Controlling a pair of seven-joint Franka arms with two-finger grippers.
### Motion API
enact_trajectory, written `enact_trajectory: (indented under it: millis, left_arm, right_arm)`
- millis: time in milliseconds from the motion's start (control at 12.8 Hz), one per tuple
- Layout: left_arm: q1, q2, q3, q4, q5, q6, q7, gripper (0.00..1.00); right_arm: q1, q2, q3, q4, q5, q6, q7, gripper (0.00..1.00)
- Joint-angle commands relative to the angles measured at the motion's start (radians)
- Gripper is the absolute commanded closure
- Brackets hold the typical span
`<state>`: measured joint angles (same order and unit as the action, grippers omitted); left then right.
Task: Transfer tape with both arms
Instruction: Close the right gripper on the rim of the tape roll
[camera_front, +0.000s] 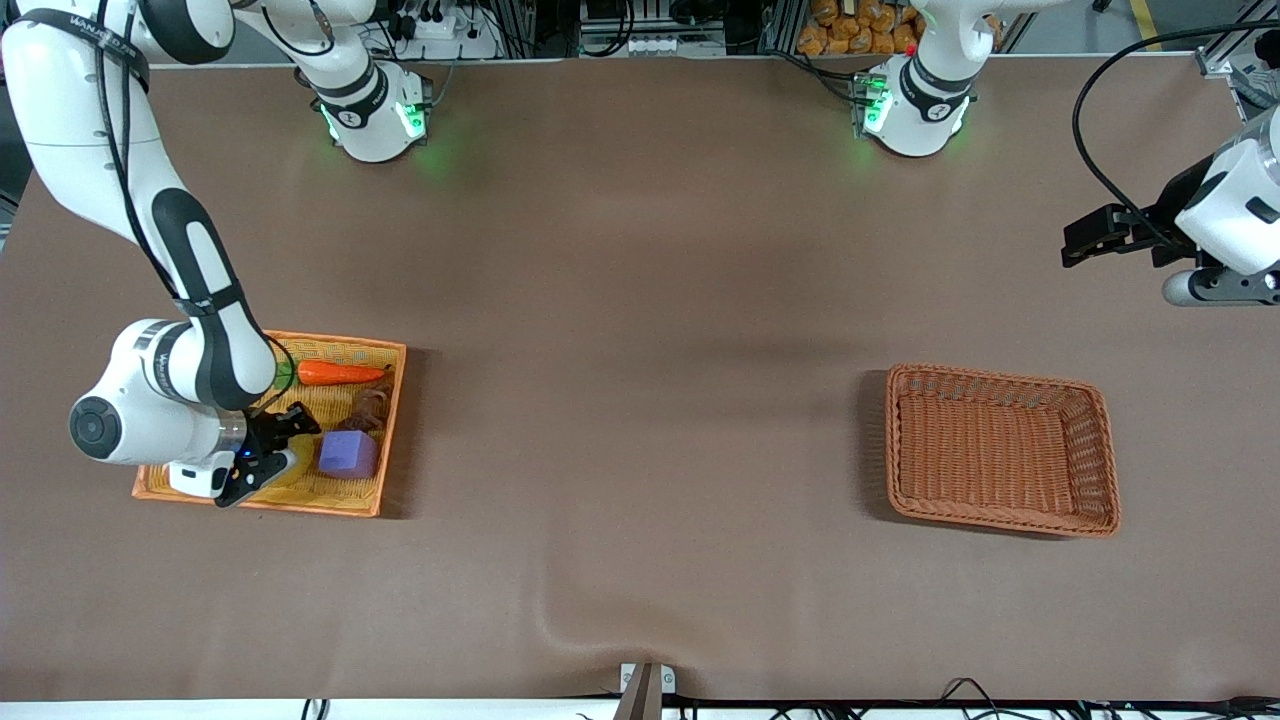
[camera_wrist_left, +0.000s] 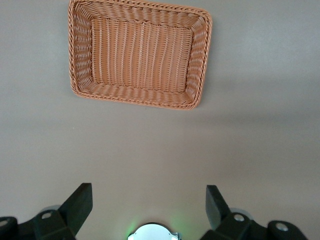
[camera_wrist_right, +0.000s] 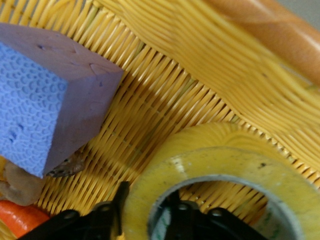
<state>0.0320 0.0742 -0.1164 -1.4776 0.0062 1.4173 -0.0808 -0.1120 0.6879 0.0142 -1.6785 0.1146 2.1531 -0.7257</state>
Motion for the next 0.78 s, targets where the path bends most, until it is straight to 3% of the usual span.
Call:
enact_trajectory:
  millis: [0,467,701]
  left_arm:
    - [0.009,-0.017,-0.014,-0.020,0.023,0.014,-0.014,0.00]
    - [0.009,-0.010,-0.014,-0.024,0.023,0.031,-0.014,0.00]
    - [0.012,-0.011,-0.012,-0.030,0.023,0.031,-0.014,0.00]
  right_arm:
    - [-0.009,-0.010,0.012,0.005,0.022,-0.015,-0.006,1.00]
    - [0.040,-0.119,0.007,0.017,0.008,-0.058,-0.001,1.00]
    - [0.057,-0.188,0.006,0.069,-0.036,-0.191,-0.001,1.00]
